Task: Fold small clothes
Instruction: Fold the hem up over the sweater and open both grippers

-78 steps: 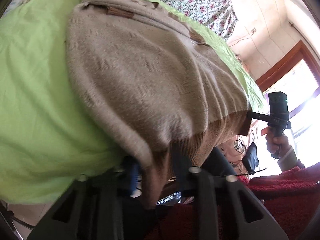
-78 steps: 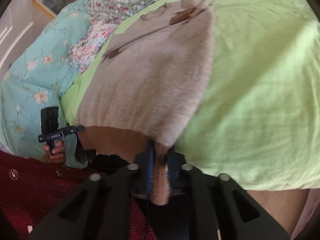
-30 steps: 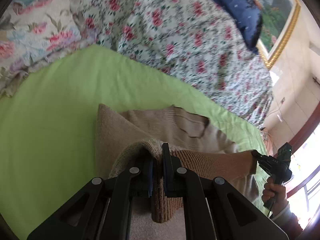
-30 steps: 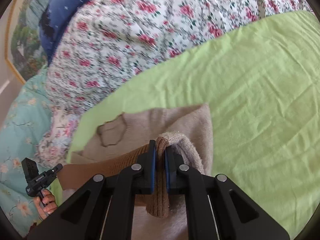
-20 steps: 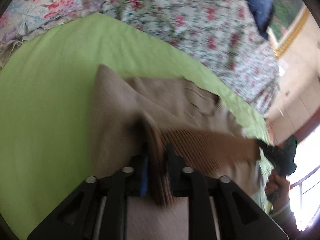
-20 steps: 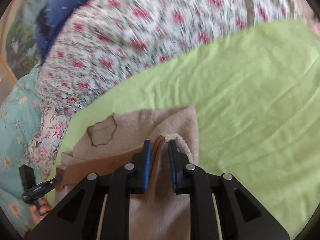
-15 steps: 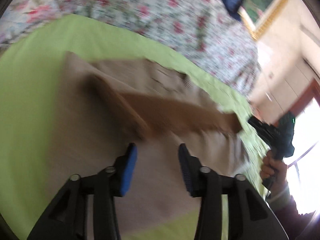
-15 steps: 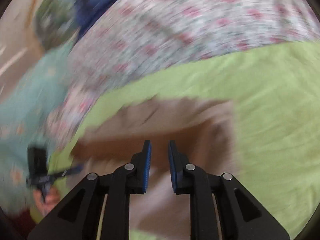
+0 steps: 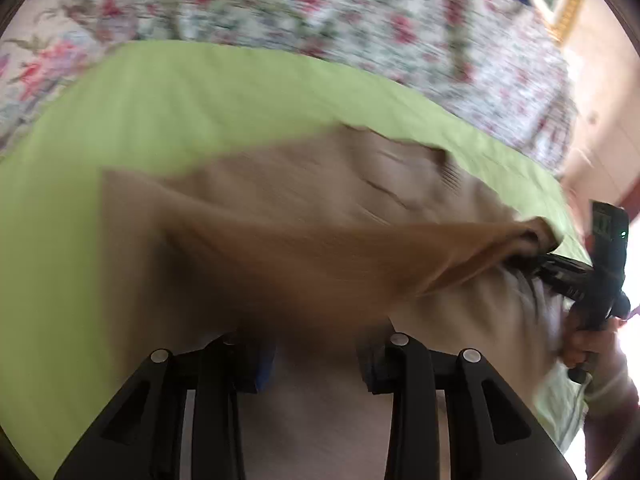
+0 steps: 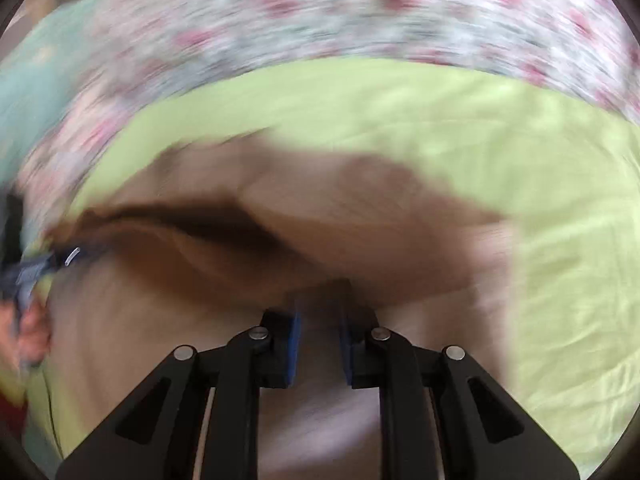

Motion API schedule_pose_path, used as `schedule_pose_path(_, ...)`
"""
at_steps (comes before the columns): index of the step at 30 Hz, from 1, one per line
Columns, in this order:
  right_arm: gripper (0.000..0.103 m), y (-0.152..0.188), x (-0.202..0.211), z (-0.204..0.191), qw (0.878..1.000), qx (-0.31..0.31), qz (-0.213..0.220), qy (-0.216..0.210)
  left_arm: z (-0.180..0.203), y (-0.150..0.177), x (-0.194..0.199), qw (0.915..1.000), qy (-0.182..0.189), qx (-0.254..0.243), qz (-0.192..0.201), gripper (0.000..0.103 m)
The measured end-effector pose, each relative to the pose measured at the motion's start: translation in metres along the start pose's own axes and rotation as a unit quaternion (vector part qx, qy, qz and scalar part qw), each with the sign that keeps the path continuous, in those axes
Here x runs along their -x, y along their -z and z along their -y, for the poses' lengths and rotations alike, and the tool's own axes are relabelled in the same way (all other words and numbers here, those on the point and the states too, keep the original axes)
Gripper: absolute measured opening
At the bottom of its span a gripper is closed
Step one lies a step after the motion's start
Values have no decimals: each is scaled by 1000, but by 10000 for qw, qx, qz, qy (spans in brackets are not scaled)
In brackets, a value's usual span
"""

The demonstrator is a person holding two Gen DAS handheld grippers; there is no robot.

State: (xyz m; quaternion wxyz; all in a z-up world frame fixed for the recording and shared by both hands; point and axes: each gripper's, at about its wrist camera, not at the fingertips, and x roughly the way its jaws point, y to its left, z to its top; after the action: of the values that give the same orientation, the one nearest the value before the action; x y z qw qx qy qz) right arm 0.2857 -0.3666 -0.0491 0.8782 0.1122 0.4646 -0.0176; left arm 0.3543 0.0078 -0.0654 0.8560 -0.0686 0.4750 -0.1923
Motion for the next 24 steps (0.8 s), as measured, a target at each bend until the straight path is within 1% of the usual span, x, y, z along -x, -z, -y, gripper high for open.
schedule_pose_path(1,19,-7,1,18,9991,-411,120,15,-10,-7,-2,9999,-3,129,23,27)
schedule_pose_path(2,19,-9,4,32,9972,-705,229,80,-20,-13,-3,9996,-131,252,85,24)
schedule_pose_path(3,19,-9,8,42,9948,-953,321,156,-28,-18,-2,9990,-190,374,147,23)
schedule_pose_path(4,19,-7,15,50,9925,-1156,400,45,-35,-21,0,9983,-171,523,216,23)
schedule_pose_path(5,19,-4,22,53,9912,-1241,460,-52,-41,-21,3,9972,-137,681,282,23)
schedule_pose_path(7,19,6,37,49,9916,-1168,557,-35,-47,-14,16,9957,-81,828,407,24)
schedule_pose_path(9,19,19,50,41,9925,-1071,570,-134,-43,0,30,9949,-88,860,519,32)
schedule_pose_path(11,19,36,62,32,9927,-1037,556,-281,-37,23,50,9939,18,921,608,38)
schedule_pose_path(13,19,55,70,16,9927,-998,550,-405,-29,48,67,9929,188,978,654,42)
schedule_pose_path(15,20,73,78,6,9924,-995,519,-512,-18,76,82,9917,396,1040,649,42)
schedule_pose_path(17,20,94,84,-6,9917,-1018,446,-652,-8,102,93,9911,564,1057,577,44)
schedule_pose_path(20,21,121,93,-21,9902,-1065,384,-819,9,140,106,9906,696,1087,453,47)
schedule_pose_path(22,25,132,98,-27,9898,-1094,380,-830,11,161,113,9889,757,1215,389,51)
schedule_pose_path(24,36,143,103,-32,9890,-1131,357,-889,14,179,117,9870,836,1321,380,59)
